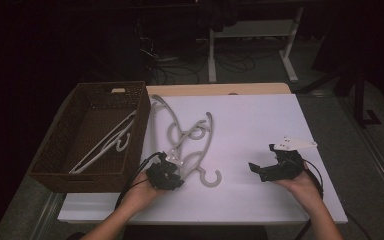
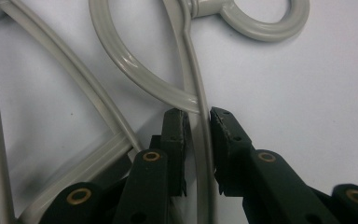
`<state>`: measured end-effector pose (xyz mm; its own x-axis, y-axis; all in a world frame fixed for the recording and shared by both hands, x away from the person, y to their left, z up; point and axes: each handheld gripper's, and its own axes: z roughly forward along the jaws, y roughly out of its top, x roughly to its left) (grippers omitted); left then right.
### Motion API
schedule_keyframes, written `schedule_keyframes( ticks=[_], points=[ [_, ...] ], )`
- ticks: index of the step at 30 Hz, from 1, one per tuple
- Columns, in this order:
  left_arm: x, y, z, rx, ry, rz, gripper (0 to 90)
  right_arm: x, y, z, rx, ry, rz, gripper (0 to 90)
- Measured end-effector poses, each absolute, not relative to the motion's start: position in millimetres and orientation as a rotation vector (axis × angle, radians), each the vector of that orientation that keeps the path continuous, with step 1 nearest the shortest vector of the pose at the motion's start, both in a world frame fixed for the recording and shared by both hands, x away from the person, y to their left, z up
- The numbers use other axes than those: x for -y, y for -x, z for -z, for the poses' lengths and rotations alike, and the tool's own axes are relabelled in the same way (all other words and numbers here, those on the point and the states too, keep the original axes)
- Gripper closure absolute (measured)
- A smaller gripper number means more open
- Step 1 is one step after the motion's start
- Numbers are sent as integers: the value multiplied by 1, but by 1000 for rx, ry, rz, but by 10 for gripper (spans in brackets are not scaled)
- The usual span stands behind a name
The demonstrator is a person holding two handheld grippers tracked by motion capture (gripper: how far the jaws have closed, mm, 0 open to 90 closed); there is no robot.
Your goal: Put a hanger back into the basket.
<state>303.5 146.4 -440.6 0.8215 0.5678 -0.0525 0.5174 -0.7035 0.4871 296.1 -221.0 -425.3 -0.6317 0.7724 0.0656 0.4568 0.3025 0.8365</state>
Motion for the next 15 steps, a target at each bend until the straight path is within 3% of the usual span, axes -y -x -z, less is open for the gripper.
schedule_keyframes(
  ticks=[15],
  points=[
    [-152,-308,431,-812,-2472,-109,825,223,-296,425,-2220,-1113,-1257,0]
  ],
)
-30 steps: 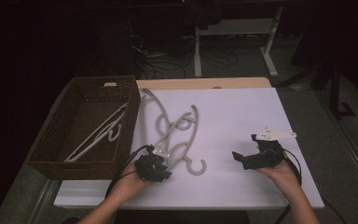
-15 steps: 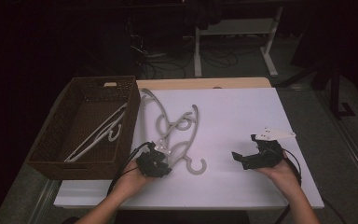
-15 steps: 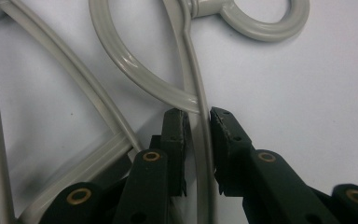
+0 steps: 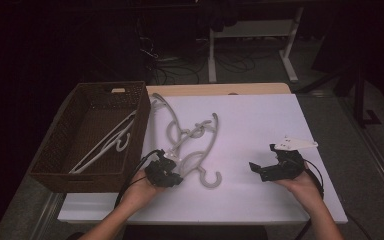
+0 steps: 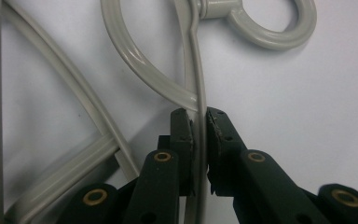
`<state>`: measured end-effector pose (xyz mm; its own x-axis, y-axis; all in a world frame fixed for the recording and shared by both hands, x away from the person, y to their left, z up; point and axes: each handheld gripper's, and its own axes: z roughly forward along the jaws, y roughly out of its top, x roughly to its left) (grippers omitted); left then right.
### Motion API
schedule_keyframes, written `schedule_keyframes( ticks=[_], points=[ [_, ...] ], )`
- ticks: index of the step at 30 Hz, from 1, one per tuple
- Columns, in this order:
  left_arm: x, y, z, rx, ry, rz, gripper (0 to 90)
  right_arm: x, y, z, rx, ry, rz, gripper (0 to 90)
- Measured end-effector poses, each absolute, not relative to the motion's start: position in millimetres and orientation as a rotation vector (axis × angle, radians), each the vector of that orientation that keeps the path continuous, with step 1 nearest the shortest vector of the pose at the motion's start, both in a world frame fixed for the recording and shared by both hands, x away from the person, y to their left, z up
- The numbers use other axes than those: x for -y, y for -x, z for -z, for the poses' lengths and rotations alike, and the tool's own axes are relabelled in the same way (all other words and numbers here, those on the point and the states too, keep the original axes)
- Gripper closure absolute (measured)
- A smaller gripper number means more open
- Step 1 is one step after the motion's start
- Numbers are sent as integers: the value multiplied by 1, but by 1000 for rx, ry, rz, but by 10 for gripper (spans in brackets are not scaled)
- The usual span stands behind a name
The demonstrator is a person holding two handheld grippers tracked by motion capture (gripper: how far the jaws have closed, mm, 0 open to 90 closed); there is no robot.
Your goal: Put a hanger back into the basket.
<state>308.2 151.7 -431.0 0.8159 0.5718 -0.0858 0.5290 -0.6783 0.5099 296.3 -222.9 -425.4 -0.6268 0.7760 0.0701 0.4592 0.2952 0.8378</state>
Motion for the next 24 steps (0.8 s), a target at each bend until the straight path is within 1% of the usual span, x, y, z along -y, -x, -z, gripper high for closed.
schedule_keyframes(
  ticks=[6,14,24],
  points=[
    [-157,-309,416,-808,-2416,-128,827,223,-296,425,-2218,-1113,-1257,0],
    [-161,-310,396,-797,-2364,-119,827,225,-297,425,-2209,-1120,-1265,0],
    [-168,-322,343,-731,-2353,-120,826,226,-297,425,-2210,-1118,-1266,0]
  ],
)
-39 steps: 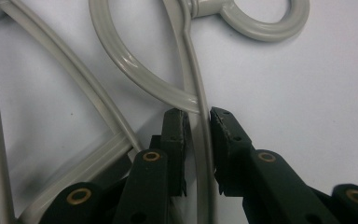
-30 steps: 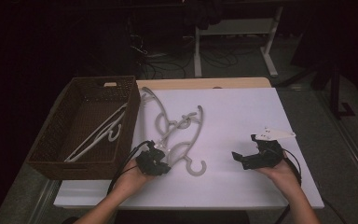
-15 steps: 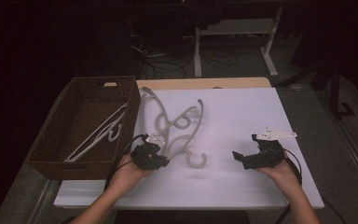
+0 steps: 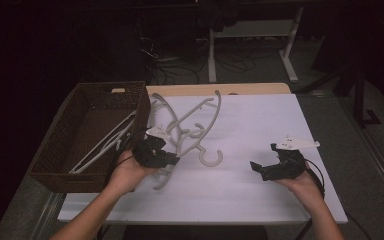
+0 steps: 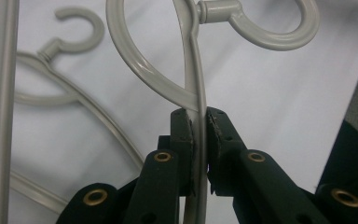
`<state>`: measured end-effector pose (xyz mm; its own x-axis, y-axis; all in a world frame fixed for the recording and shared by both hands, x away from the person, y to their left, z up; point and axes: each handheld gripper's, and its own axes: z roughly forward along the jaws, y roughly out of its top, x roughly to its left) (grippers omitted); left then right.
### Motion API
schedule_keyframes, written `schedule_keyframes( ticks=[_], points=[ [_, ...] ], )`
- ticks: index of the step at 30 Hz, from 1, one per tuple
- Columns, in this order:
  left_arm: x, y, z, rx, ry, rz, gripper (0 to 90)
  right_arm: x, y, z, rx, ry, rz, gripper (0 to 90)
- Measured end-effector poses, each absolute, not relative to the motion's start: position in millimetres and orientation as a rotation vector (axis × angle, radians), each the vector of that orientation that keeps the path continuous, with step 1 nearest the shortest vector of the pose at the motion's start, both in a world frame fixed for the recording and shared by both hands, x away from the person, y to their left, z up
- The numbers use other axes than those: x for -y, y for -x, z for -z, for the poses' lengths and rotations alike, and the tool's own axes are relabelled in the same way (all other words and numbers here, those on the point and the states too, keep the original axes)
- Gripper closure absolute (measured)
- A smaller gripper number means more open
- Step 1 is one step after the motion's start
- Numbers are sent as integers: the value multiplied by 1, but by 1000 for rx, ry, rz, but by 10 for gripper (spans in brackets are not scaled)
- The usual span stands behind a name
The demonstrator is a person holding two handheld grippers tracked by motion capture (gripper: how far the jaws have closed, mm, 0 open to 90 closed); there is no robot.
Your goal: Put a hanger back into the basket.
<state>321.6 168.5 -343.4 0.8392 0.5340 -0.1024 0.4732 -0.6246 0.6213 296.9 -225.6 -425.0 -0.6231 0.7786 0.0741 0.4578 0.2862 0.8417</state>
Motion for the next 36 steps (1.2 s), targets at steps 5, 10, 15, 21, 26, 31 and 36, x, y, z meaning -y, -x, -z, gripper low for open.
schedule_keyframes(
  ticks=[5,10,15,21,26,31,36],
  points=[
    [-180,-328,315,-692,-2348,-124,826,226,-297,425,-2206,-1121,-1269,0],
    [-202,-335,293,-686,-2325,-131,825,226,-297,425,-2208,-1122,-1267,0],
    [-228,-340,282,-698,-2317,-145,826,226,-297,425,-2206,-1126,-1267,0],
    [-266,-342,275,-727,-2288,-159,825,226,-297,425,-2205,-1131,-1263,0],
    [-300,-341,274,-774,-2262,-184,826,226,-298,426,-2204,-1131,-1262,0],
    [-333,-341,280,-826,-2238,-185,826,226,-298,426,-2204,-1134,-1258,0],
    [-360,-341,291,-878,-2219,-176,825,226,-298,426,-2204,-1136,-1255,0]
  ],
)
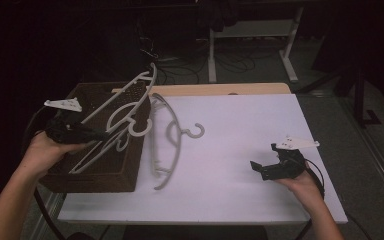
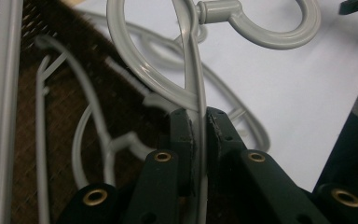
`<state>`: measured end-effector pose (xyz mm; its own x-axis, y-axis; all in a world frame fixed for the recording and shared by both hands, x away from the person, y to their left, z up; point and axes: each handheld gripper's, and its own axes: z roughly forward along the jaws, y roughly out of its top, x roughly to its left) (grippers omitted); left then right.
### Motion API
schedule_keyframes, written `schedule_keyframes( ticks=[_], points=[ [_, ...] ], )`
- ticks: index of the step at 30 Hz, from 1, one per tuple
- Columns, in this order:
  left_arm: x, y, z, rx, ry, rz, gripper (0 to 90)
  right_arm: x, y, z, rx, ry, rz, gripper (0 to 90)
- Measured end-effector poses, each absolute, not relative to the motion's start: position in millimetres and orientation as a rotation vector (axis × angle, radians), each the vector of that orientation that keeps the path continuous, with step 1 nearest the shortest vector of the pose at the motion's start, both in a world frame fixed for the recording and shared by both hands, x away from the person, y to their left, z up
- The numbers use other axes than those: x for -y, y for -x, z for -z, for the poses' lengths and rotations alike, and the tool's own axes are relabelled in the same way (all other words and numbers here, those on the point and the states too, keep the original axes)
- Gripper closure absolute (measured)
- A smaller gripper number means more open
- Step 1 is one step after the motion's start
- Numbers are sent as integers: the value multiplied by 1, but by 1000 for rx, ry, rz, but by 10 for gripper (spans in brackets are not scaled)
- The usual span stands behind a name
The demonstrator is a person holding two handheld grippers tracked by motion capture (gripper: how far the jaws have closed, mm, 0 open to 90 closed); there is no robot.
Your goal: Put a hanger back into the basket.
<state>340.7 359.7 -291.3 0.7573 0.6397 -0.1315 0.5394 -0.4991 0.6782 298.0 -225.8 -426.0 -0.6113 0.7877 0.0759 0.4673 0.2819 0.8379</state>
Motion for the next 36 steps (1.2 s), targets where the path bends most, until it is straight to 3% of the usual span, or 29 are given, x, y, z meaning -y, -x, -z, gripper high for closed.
schedule_keyframes(
  ticks=[11,28,29,31,36],
  points=[
    [-403,-344,319,-966,-2199,-128,824,226,-298,426,-2198,-1143,-1252,0],
    [-417,-356,348,-1055,-2275,-130,813,227,-298,426,-2195,-1145,-1253,0],
    [-417,-356,349,-1056,-2274,-151,800,227,-298,426,-2194,-1145,-1253,0],
    [-419,-356,349,-1065,-2253,-177,683,227,-298,426,-2193,-1146,-1255,0],
    [-417,-355,346,-1057,-2233,-217,549,227,-299,426,-2194,-1147,-1255,0]
  ],
)
